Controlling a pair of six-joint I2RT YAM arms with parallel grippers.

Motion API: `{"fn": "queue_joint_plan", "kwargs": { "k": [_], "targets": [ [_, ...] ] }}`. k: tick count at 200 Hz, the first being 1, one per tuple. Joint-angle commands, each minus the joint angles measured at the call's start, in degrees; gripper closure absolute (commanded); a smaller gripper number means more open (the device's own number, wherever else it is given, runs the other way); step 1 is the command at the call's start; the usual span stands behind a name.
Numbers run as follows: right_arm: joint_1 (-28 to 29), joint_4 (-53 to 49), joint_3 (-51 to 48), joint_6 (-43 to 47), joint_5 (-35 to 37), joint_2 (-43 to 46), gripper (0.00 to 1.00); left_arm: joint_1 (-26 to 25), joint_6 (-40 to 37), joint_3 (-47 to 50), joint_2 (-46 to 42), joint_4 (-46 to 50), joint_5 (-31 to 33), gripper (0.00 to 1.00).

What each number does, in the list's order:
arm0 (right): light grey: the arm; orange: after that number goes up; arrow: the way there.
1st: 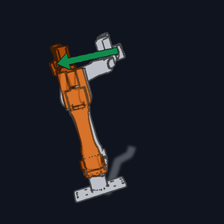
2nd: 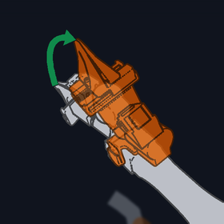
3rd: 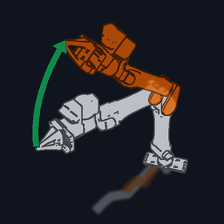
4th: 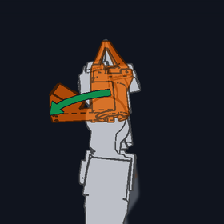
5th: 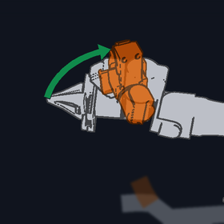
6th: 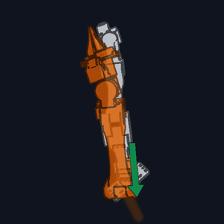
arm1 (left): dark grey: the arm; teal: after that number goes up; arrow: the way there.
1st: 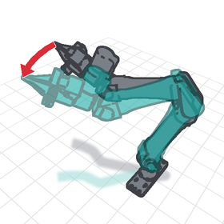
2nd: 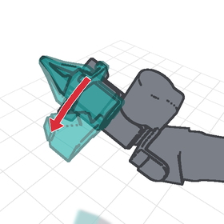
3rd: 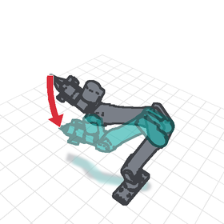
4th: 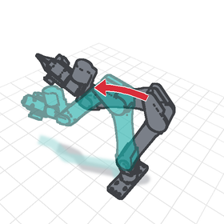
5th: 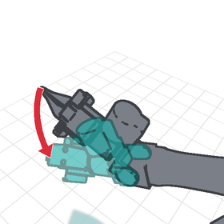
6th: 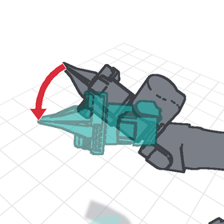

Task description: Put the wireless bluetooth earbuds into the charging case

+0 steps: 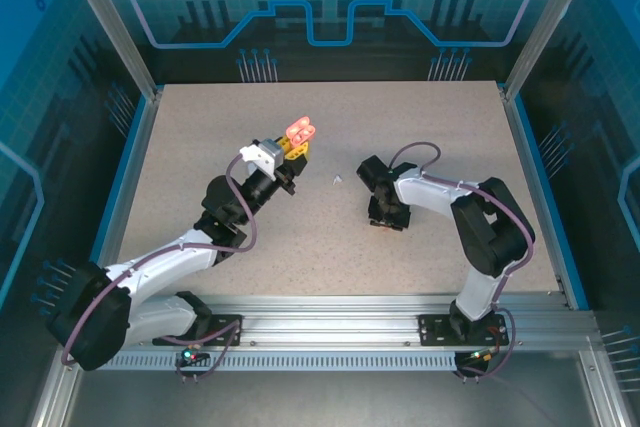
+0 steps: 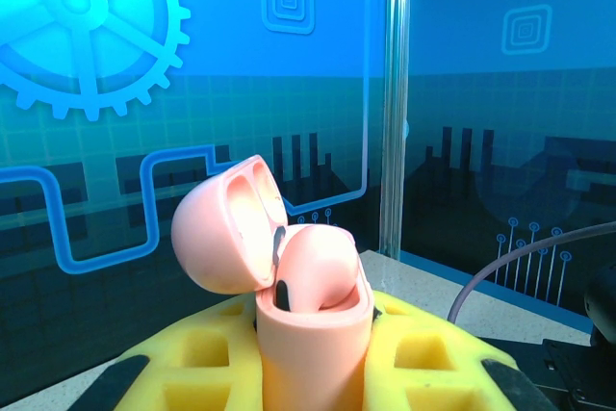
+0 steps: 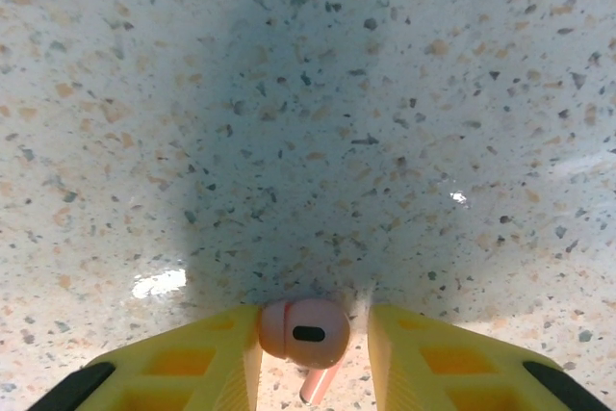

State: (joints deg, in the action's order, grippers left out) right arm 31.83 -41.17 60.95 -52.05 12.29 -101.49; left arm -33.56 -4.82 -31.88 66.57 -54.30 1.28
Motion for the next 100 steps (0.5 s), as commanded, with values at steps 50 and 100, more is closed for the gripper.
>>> {"fn": "queue_joint_plan", "kwargs": {
  "k": [50,100],
  "targets": [
    [-0.72,-0.05,-0.55,1.96,0.19,-1.75,0.67,-0.35,-0.01,-1.35,-0.31,-1.07,0.02,1.0],
    [-1.16,-0.23,0.68,3.27,0.58,-3.11,0.67,-0.32,0.16,-1.52,-0.3,-0.85,-0.11,1.0]
  ]
}}
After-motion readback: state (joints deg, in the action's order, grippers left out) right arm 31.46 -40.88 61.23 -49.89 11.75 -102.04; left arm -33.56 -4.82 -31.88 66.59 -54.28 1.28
